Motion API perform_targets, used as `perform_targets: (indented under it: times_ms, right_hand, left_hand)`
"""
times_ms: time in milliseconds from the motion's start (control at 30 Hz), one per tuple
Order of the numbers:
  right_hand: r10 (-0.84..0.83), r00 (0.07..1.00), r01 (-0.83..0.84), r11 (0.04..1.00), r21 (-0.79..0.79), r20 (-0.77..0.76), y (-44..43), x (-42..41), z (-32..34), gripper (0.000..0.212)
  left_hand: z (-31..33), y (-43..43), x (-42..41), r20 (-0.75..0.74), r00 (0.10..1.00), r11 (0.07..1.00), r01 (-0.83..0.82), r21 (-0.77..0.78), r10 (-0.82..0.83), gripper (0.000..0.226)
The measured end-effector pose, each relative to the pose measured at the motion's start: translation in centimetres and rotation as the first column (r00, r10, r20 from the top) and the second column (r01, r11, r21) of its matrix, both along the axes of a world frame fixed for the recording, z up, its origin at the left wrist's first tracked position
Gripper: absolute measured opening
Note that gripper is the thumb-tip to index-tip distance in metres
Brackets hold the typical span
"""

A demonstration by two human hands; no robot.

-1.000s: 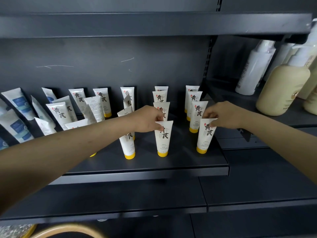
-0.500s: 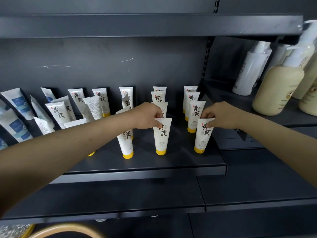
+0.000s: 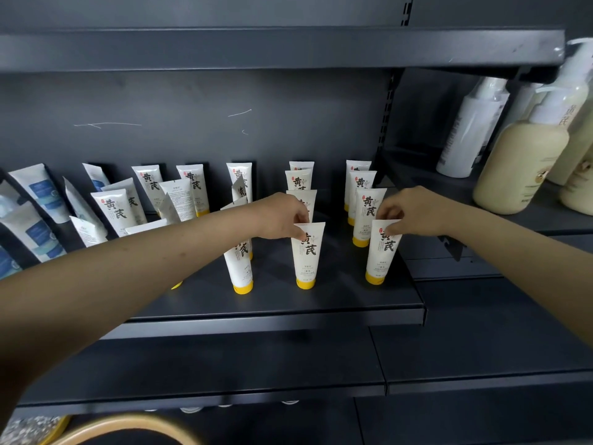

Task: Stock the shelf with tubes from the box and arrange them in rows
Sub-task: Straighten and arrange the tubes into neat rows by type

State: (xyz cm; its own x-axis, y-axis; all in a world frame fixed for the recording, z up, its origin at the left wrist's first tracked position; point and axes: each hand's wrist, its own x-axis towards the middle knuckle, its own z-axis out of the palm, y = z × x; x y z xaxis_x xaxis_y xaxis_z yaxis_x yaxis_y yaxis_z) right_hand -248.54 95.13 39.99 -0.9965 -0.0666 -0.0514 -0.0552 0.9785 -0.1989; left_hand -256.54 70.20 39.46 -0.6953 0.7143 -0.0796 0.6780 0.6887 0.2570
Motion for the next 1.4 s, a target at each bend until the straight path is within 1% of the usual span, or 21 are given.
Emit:
perform_targets:
  times_ms: [67,133,267,400,467,567,700,833,900,967,1067,1200,1233,1267,1333,1400]
  right_hand:
    - [-0.006,1.000,0.005,0.999,-0.044,-0.008,-0.3,0.1,0.6,0.028]
    - [0.005,1.000,-0.007,0.996,-0.091,-0.029,-1.0,0.1,1.3,0.026]
    - [0.077,0.994,-0.085,0.991,-0.106,-0.081,-3.8,-0.3,2.6,0.022]
    - [0.135,0.985,-0.149,0.980,-0.134,-0.106,-7.8,-1.1,3.6,0.025]
    - [0.165,0.978,-0.180,0.976,-0.124,-0.125,-10.1,-1.5,3.8,0.026]
    - [0.212,0.968,-0.229,0.964,-0.132,-0.132,-13.5,-2.3,3.7,0.023]
    - [0.239,0.965,-0.255,0.952,-0.170,-0.109,-17.4,-3.2,3.3,0.025]
    - [0.246,0.968,-0.252,0.958,-0.137,-0.056,-20.0,-4.3,2.4,0.037]
    - [0.257,0.966,-0.260,0.959,-0.114,-0.039,-20.7,-4.8,2.1,0.040]
    - [0.264,0.964,-0.265,0.958,-0.106,-0.021,-21.3,-5.3,1.8,0.037]
    - [0.261,0.965,-0.261,0.960,-0.102,-0.009,-21.8,-6.0,1.3,0.026]
    - [0.237,0.971,-0.239,0.965,-0.108,-0.038,-22.0,-6.7,0.9,0.016]
    - [0.235,0.971,-0.238,0.967,-0.093,-0.049,-22.0,-6.8,0.8,0.015]
    - [0.237,0.970,-0.241,0.968,-0.070,-0.059,-21.9,-6.9,0.7,0.014]
    - [0.248,0.966,-0.250,0.968,-0.023,-0.066,-21.9,-7.1,0.6,0.013]
    - [0.249,0.967,-0.249,0.969,0.004,-0.055,-21.9,-7.1,0.6,0.013]
  left_hand:
    - [0.5,-0.4,0.1,0.010,1.000,1.000,0.003,0.003,-0.003,0.031]
    - [1.4,-1.4,-0.1,0.027,1.000,0.999,-0.003,0.039,0.002,0.031]
    - [3.9,-5.1,-0.8,0.022,1.000,0.993,-0.022,0.118,0.020,0.030]
    - [5.6,-9.5,-3.2,-0.009,0.996,0.988,-0.092,0.127,0.094,0.027]
    - [5.7,-11.2,-4.5,0.000,0.992,0.984,-0.127,0.126,0.128,0.029]
    - [4.9,-12.7,-6.3,0.026,0.990,0.984,-0.137,0.115,0.135,0.033]
    - [3.5,-13.2,-8.3,0.072,0.996,0.996,-0.063,0.062,0.059,0.040]
    - [2.3,-12.8,-9.4,0.123,0.991,0.998,0.057,0.034,-0.060,0.041]
    - [1.8,-12.5,-9.7,0.126,0.987,0.995,0.098,0.032,-0.101,0.044]
    - [1.4,-12.3,-10.1,0.128,0.984,0.992,0.118,0.040,-0.122,0.046]
    - [1.1,-12.2,-10.7,0.159,0.978,0.990,0.124,0.072,-0.134,0.044]
    - [1.3,-12.4,-11.3,0.245,0.951,0.982,0.174,0.076,-0.187,0.057]
    - [1.3,-12.4,-11.5,0.248,0.949,0.981,0.183,0.070,-0.195,0.056]
    - [1.2,-12.3,-11.6,0.228,0.954,0.980,0.186,0.065,-0.196,0.051]
    - [1.1,-12.1,-11.8,0.127,0.974,0.982,0.182,0.049,-0.187,0.044]
    - [1.1,-11.9,-11.9,0.041,0.983,0.984,0.176,0.016,-0.177,0.042]
